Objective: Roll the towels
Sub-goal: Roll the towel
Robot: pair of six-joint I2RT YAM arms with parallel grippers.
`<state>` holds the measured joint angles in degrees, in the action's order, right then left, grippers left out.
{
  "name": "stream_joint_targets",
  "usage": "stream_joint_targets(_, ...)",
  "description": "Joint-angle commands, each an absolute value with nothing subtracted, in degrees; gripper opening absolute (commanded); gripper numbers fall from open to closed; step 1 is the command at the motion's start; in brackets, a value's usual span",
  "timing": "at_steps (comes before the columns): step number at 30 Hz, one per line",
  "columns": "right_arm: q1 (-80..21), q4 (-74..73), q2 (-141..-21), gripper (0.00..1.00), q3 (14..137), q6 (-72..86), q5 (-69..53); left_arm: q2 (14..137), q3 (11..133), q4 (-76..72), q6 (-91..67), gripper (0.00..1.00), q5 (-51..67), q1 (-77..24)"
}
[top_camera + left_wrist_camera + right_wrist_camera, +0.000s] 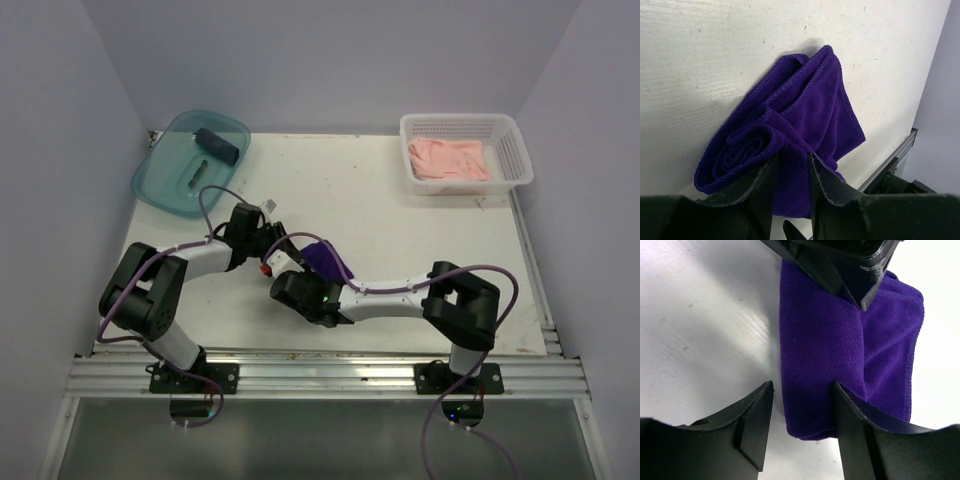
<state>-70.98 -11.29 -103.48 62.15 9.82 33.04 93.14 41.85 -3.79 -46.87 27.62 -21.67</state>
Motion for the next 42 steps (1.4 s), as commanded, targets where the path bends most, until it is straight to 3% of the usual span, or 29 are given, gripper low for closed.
stream_joint_targets(1, -70.5, -13.0, -106.8, 0.54, 62.7, 11.2, 38.1, 95.2, 42.1, -0.1, -43.8, 0.34, 24.6, -21.9)
stream_joint_targets(7, -68.8, -12.3, -109.1, 0.49, 61.7, 14.5, 36.0, 93.8, 42.4, 1.8, -43.2, 0.34, 24.6, -21.9)
stream_joint_targets(11, -67.0, -10.0, -109.1, 0.35, 59.6, 15.9, 33.4, 92.3, 43.0, 3.5, -42.4, 0.36, 24.7, -21.9)
stream_joint_targets(13, -66.4, -9.2, -108.5, 0.21, 59.1, 15.8, 32.2, 91.4, 43.6, 4.1, -41.5, 0.37, 24.7, -21.9)
stream_joint_targets(14, -66.2, -8.8, -108.3, 0.09, 58.6, 15.6, 31.9, 91.2, 43.9, 5.1, -40.6, 0.38, 24.4, -21.8)
stream_joint_targets(16, -66.0, -8.0, -107.1, 0.00, 58.1, 15.1, 30.5, 90.7, 44.5, 5.8, -39.8, 0.42, 24.4, -21.3)
stream_joint_targets(26, -65.4, -2.3, -99.1, 0.00, 53.3, 16.1, 17.9, 82.4, 48.0, 10.7, -37.1, 0.77, 28.0, -15.0)
stream_joint_targets(34, -57.6, 4.3, -93.9, 0.00, 49.0, 24.4, 0.3, 78.1, 46.6, 15.4, -36.7, 0.78, 26.6, -12.4)
stream_joint_targets(42, -48.4, 13.2, -92.8, 0.00, 44.7, 35.0, -19.2, 73.4, 36.6, 5.4, -42.1, 0.78, 30.9, -13.0)
